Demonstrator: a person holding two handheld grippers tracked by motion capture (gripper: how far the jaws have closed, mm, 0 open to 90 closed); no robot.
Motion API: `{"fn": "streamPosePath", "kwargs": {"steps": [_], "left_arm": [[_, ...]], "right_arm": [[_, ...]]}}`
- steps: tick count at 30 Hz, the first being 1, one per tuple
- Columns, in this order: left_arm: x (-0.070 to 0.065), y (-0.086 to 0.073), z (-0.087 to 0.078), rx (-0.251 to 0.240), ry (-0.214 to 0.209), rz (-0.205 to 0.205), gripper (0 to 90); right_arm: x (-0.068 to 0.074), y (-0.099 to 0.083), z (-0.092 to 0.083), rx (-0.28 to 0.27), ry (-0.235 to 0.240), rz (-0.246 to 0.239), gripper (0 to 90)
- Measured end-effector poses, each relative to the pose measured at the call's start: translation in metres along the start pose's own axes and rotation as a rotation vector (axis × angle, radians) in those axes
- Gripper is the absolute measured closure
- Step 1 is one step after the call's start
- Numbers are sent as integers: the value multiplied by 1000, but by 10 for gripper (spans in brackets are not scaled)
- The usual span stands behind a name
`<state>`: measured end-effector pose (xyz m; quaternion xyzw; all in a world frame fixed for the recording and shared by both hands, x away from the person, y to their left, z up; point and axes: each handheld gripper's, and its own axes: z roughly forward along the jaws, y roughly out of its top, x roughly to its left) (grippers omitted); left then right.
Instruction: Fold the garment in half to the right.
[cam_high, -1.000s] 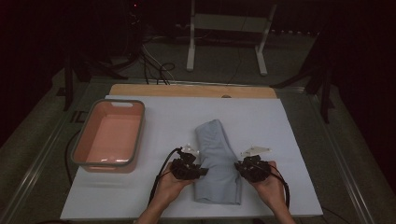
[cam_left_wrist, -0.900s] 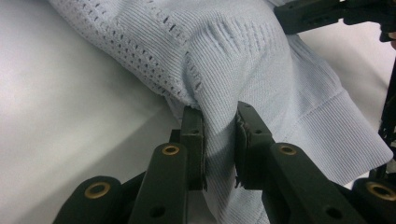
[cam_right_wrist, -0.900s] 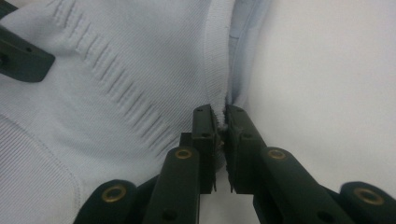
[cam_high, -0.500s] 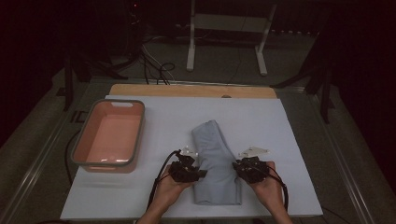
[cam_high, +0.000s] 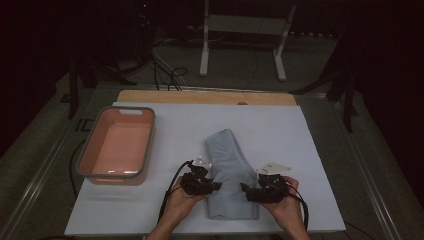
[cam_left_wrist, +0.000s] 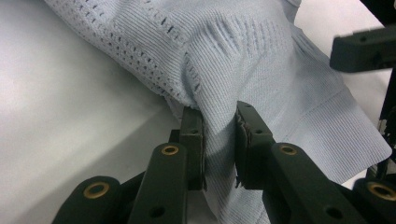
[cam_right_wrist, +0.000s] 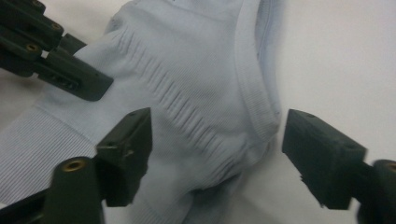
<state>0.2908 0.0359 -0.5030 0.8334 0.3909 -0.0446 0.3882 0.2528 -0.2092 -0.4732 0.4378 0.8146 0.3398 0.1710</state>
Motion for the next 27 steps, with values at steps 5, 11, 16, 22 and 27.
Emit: {"fn": "streamPosePath", "kwargs": {"steps": [5, 11, 16, 22, 27], "left_arm": [[1, 0, 0, 2, -2, 0, 765], [0, 1, 1, 0, 1, -4, 763], [0, 1, 2, -6, 3, -13, 763], [-1, 0, 3, -10, 10, -24, 762], [-3, 0, 4, -12, 19, -27, 759]], "right_arm": [[4, -5, 0, -4, 7, 15, 195], [0, -11, 0, 11, 38, 49, 161], [1, -16, 2, 37, 38, 54, 172], [2, -20, 10, 81, 46, 54, 174], [1, -23, 15, 131, 60, 73, 142]]}}
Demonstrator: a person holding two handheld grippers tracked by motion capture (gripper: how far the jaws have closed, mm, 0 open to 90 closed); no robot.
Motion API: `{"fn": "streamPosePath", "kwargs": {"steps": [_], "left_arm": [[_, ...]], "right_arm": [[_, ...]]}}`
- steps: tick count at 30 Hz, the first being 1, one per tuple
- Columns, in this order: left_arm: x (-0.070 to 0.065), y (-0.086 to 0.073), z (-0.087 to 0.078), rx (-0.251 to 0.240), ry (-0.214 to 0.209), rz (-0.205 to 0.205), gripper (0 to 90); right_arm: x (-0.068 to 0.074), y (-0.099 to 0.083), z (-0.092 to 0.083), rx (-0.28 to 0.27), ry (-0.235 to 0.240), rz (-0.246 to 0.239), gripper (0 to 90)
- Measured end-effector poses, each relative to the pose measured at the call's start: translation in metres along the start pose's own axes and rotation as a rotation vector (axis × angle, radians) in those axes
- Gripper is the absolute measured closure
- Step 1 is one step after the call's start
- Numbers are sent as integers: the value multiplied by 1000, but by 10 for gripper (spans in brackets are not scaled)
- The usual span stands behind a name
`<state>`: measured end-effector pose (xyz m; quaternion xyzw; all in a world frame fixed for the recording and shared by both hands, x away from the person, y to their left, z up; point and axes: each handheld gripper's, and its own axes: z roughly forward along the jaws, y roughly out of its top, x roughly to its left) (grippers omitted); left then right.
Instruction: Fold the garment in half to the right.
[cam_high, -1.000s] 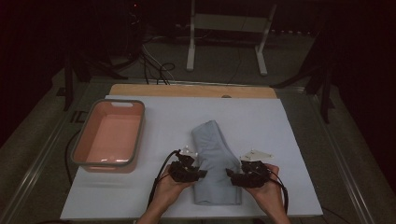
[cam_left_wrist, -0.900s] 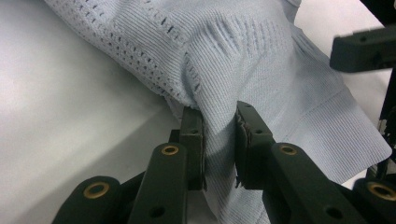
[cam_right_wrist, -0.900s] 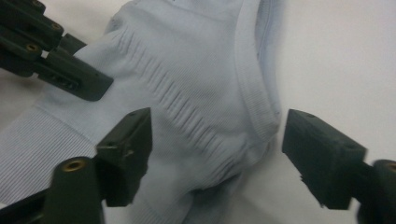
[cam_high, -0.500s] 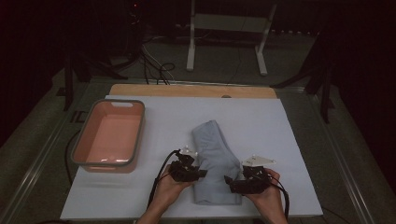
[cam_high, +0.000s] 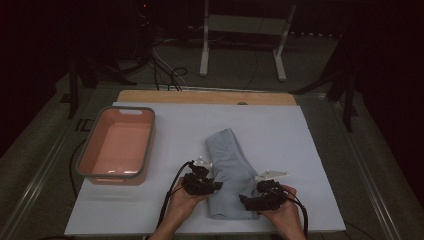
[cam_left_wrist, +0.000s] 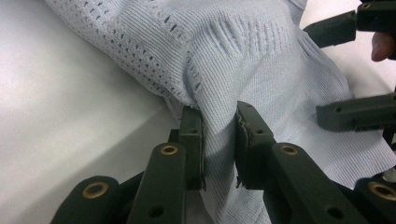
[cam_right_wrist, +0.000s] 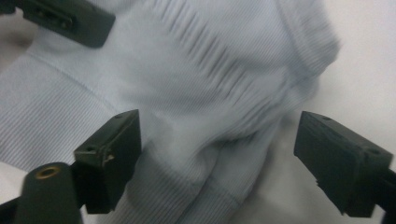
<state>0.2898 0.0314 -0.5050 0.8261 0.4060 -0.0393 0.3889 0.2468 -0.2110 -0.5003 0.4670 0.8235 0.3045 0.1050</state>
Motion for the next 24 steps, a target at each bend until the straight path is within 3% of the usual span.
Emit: {"fn": "streamPosePath", "kwargs": {"steps": [6, 10, 17, 24], "left_arm": [[-1, 0, 0, 1, 6, 7, 754], [-1, -1, 1, 3, 4, 8, 749], [-1, 0, 1, 2, 1, 3, 747], [-1, 0, 2, 1, 1, 5, 747]], "right_arm": [[-3, -3, 4, 34, 14, 27, 150], [-6, -4, 6, 55, 33, 50, 203], [-9, -5, 2, 46, 72, 78, 410], [-15, -5, 1, 44, 96, 109, 507]]}}
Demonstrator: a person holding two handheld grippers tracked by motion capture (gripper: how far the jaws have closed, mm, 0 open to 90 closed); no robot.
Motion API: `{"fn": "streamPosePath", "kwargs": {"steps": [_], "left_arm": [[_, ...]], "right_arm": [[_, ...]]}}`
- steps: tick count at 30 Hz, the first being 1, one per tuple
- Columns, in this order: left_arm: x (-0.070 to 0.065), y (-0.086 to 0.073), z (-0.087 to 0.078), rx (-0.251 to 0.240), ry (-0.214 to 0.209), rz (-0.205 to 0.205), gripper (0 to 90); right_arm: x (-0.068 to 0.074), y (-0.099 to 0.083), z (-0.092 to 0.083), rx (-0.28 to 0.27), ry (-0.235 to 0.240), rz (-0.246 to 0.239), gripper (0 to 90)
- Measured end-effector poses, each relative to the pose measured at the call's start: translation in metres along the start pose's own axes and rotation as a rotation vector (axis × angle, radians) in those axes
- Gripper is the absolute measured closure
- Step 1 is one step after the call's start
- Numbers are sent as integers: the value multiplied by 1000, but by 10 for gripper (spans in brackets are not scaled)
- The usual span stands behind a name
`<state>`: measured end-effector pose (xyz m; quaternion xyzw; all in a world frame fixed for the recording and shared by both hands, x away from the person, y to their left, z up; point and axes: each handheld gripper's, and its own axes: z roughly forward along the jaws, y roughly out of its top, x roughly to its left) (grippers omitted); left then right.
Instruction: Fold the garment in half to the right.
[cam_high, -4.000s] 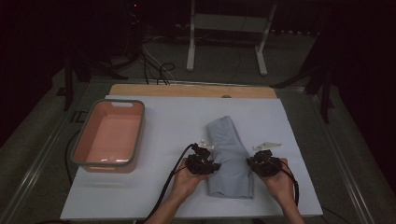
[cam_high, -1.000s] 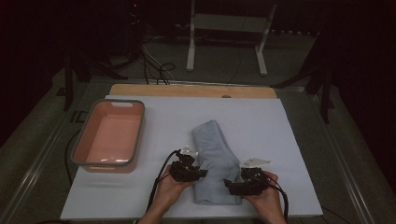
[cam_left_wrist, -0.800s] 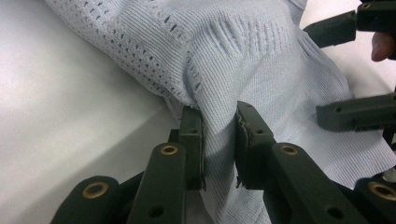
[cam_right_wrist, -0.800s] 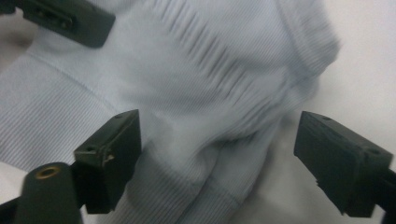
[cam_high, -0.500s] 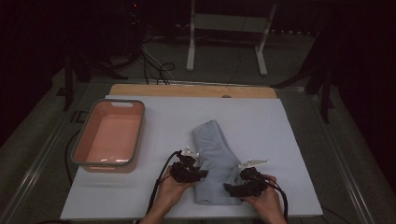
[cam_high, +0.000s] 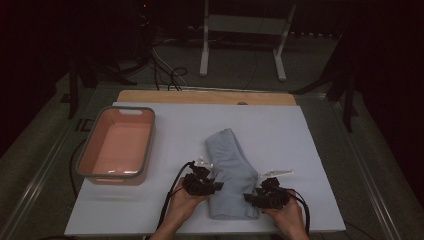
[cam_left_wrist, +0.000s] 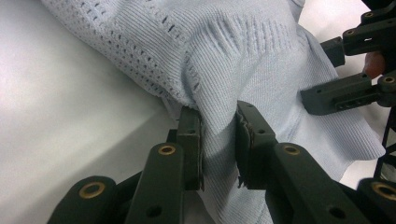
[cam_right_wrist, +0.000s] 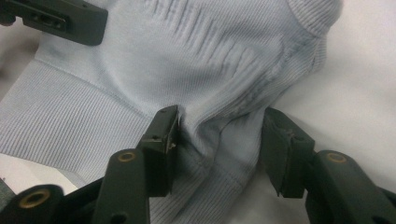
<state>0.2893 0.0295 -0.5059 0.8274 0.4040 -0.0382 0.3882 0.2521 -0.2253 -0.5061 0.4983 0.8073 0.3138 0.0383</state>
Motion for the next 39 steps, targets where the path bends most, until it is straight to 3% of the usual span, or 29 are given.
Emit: {"fn": "streamPosePath", "kwargs": {"steps": [5, 10, 27, 30, 34, 39], "left_arm": [[0, 0, 0, 4, 1, 4, 749], [0, 0, -1, 4, -6, 0, 749], [-1, -4, -3, 16, -37, -6, 738], [0, -4, -4, 13, -32, -11, 670], [3, -2, -7, -4, -9, -13, 512], [6, 5, -15, -76, -6, -18, 376]], "right_arm": [[2, 0, 1, 6, 26, 5, 649], [7, 0, -1, 1, 22, -21, 747], [10, -7, -5, 4, 44, -53, 769], [9, -7, -5, 1, 45, -60, 769], [11, -7, -4, 3, 32, -59, 769], [13, -6, -4, 5, 18, -65, 767]]}}
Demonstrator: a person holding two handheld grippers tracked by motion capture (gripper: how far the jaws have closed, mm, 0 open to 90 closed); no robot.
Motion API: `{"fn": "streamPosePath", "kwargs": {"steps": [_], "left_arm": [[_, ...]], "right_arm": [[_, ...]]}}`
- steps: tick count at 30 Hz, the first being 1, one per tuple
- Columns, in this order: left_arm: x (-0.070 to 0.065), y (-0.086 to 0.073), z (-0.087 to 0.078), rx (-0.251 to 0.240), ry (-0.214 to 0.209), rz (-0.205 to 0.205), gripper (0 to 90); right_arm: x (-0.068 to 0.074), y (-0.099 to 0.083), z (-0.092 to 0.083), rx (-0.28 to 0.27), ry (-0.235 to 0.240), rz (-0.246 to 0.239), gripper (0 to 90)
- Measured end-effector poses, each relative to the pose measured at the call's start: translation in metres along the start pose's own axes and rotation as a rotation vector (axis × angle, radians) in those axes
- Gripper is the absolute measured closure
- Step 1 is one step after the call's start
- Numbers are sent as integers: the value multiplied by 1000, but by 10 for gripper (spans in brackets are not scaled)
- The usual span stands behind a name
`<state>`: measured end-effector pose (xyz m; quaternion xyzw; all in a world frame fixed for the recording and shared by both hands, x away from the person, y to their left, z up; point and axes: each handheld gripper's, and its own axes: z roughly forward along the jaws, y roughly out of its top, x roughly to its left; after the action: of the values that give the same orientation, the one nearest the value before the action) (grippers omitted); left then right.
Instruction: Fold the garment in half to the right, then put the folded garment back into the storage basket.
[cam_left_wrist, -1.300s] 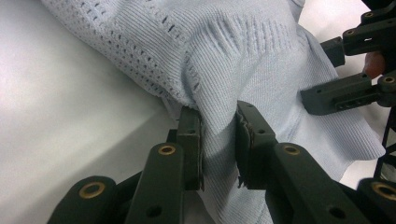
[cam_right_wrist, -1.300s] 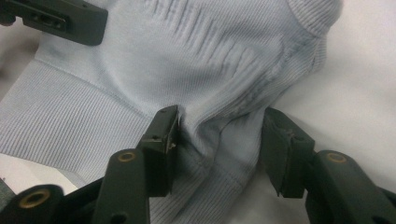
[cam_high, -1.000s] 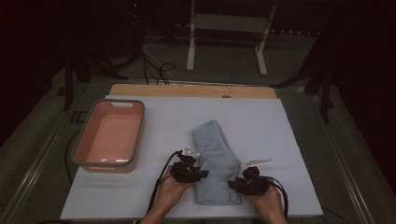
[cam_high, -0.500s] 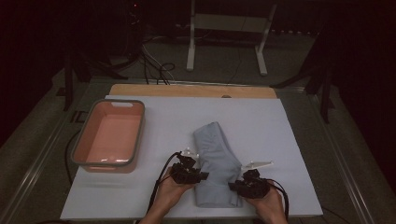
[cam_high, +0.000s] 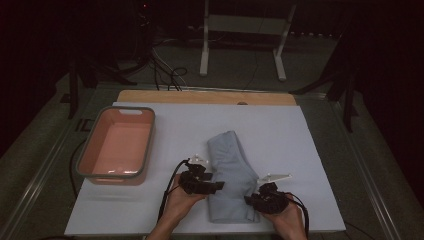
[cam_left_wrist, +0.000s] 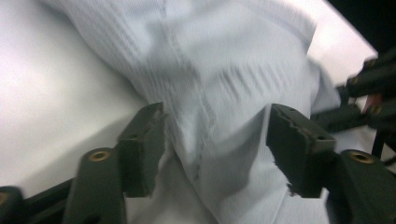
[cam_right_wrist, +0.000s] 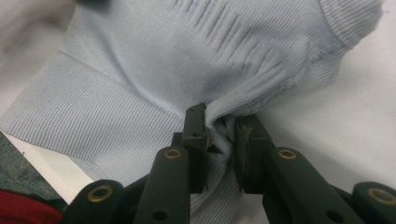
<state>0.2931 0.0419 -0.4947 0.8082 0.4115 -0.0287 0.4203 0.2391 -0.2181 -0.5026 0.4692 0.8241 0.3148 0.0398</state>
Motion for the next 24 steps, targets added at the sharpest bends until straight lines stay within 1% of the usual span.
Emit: {"fn": "streamPosePath", "kwargs": {"steps": [3, 6, 8, 12, 15, 19, 24], "left_arm": [[1, 8, -3, -26, 1, 8, 334], [4, 16, -2, -40, 4, 1, 330], [5, 22, -1, -42, -1, 3, 329], [6, 30, 5, -37, 4, 14, 329], [7, 34, 8, -51, 5, 8, 328], [10, 37, 8, -60, 11, 9, 315], [16, 38, 5, -78, 49, -4, 276]], "right_arm": [[0, 0, 0, 1, -3, -2, 766], [0, 0, 0, 0, -6, -4, 766], [1, 0, 0, 2, -7, -4, 766], [0, 0, 0, 1, -6, -7, 766], [0, 0, 0, 2, -7, -7, 766], [1, 0, 0, 3, -10, -7, 766], [2, 1, 0, 5, -18, -14, 766]]}}
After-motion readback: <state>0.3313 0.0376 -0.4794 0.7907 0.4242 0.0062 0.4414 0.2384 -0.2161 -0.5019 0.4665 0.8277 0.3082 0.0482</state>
